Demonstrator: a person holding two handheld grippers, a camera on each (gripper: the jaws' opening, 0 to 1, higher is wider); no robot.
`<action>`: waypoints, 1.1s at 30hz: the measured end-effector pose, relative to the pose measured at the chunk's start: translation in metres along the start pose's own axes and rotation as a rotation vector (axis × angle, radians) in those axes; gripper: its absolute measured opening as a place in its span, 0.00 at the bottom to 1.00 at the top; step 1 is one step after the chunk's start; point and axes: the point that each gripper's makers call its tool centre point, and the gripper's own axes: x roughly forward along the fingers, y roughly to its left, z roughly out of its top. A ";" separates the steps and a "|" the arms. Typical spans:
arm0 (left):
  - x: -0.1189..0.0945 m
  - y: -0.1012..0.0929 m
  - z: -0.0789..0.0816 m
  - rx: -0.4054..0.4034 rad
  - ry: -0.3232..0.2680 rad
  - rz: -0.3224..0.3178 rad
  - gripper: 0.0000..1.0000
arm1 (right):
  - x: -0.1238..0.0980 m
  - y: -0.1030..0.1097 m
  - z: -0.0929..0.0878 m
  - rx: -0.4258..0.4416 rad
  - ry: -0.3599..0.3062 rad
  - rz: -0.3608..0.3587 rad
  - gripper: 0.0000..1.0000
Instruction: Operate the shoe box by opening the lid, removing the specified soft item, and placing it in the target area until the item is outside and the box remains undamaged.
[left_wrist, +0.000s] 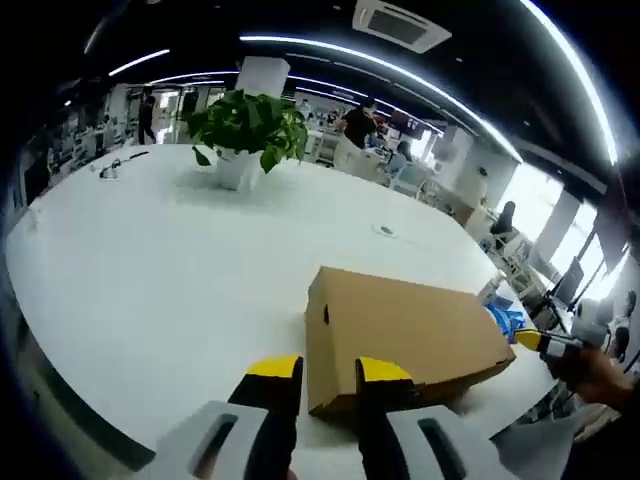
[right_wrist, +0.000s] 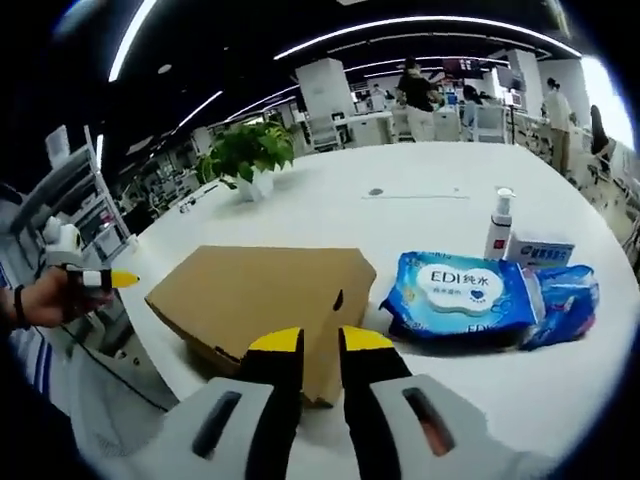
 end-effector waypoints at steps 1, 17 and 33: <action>0.001 -0.001 -0.001 0.003 0.003 0.000 0.26 | 0.001 0.005 -0.001 0.008 0.005 0.020 0.23; 0.025 -0.010 -0.052 -0.003 0.204 -0.027 0.23 | 0.017 0.018 -0.045 0.071 0.109 0.069 0.32; 0.060 -0.009 -0.024 -0.004 0.183 -0.010 0.23 | 0.057 -0.002 -0.013 0.103 0.106 0.003 0.31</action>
